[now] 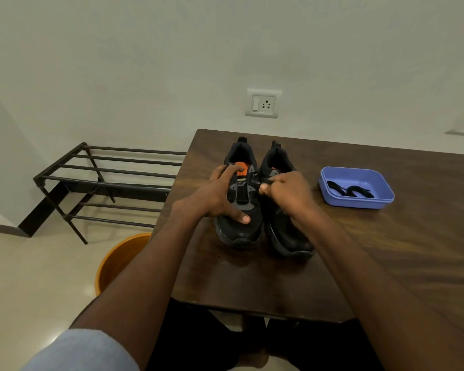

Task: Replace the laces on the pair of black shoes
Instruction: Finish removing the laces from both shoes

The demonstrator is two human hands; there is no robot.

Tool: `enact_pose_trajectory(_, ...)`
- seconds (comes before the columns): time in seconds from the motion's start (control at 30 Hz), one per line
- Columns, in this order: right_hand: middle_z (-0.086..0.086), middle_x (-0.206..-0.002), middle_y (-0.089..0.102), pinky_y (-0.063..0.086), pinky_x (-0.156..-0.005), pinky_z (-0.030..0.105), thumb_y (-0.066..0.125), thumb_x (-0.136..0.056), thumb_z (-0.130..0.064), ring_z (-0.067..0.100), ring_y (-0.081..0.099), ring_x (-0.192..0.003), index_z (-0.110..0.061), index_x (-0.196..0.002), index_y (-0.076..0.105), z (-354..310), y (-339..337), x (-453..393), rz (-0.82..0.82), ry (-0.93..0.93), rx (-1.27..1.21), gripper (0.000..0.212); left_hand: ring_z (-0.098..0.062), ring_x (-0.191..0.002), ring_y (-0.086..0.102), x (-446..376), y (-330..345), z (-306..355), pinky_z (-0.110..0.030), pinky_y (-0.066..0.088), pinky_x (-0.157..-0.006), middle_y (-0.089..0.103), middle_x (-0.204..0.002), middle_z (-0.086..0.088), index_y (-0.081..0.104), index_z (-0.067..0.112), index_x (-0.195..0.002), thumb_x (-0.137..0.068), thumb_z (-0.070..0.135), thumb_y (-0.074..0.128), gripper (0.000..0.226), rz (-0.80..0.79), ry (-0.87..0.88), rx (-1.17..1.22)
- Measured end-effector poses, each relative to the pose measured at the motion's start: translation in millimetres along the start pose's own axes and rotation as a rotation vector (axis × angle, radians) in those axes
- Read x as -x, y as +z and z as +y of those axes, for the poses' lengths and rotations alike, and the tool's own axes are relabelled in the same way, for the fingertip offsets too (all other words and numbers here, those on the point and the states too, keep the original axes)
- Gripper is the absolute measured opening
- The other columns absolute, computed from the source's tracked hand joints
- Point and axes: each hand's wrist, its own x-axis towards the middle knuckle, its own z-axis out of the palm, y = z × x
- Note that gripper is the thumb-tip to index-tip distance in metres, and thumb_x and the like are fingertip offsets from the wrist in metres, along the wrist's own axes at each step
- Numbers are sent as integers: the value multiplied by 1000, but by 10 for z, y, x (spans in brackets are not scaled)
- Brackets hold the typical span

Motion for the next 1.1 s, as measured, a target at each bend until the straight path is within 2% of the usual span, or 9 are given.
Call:
enact_pose_trajectory(0.1, 1, -92, 72, 49, -78, 31, 56, -101, -10, 14, 63, -86, -13, -89, 73, -61, -116, 12, 10, 253, -684, 20, -37, -153, 17, -14, -6, -10, -59, 33, -121, 1, -168, 3, 8, 41, -159, -58, 37, 100, 137, -1, 1, 19)
enact_pose_trajectory(0.23, -1, -89, 73, 43, -101, 45, 42, -105, -14, 18, 71, -89, -17, -96, 64, -24, 42, 44, -103, 422, -1164, 24, -37, -153, 19, -24, 9, -11, -59, 34, -119, 1, -168, 4, 8, 43, -158, -57, 39, 100, 137, 1, 16, 19)
enact_pose_trajectory(0.37, -2, -59, 48, 48, -71, 34, 39, -106, -10, 12, 42, -48, -18, -78, 51, 4, 251, 3, 58, 463, -1343, 31, -36, -152, 20, -3, 11, 6, -57, 35, -119, 1, -168, 3, 8, 41, -159, -59, 35, 100, 136, 2, 24, 20)
enact_pose_trajectory(0.5, -3, -54, 40, 27, -38, 19, 33, -108, -10, 7, 24, -33, -18, -78, 44, -12, 152, -63, 59, 349, -1575, 33, -36, -151, 23, -1, 7, 17, -56, 37, -118, 3, -168, 2, 7, 39, -160, -60, 35, 99, 137, 0, 29, 5)
enact_pose_trajectory(0.73, -2, -61, 43, 26, -42, 19, 41, -108, -17, 6, 27, -40, -14, -82, 50, -211, -197, -42, -213, 221, -1253, 27, -32, -153, 21, 36, -86, 135, -50, 32, -122, 7, -168, 0, 21, 30, -159, -73, 43, 91, 112, 33, 71, -89)
enact_pose_trajectory(0.8, -2, -61, 43, 28, -44, 21, 43, -108, -19, 6, 29, -43, -14, -82, 52, -262, -139, -19, -270, 199, -1200, 27, -25, -145, 38, 106, -147, 278, -36, 40, -113, 35, -159, -5, 39, 21, -153, -91, 33, 77, 74, 139, 136, 108)
enact_pose_trajectory(0.9, 0, -65, 41, 29, -48, 23, 45, -105, -18, 9, 32, -48, -11, -82, 51, -340, -119, -3, -436, 166, -1417, 25, -20, -119, 63, 192, -162, 538, -35, 51, -91, 67, -130, -6, 59, 17, -137, -107, 35, 51, 35, 143, 195, 682)
enact_pose_trajectory(1.0, 0, -71, 40, 30, -49, 21, 49, -102, -16, 8, 29, -54, -10, -85, 47, -411, -205, 51, -845, 124, -1684, 18, -16, -95, 72, 319, -109, 750, -36, 56, -84, 77, -101, -6, 74, 19, -111, -110, 55, 26, 59, 9, 264, 1082)
enact_pose_trajectory(1.1, -1, -70, 40, 31, -45, 20, 47, -104, -20, 8, 33, -52, -10, -86, 50, -444, -321, 97, -753, 73, -1510, 21, -21, -88, 75, 389, -109, 795, -41, 60, -83, 77, -95, -9, 73, 12, -110, -101, 71, 14, 84, -241, 179, 1235)
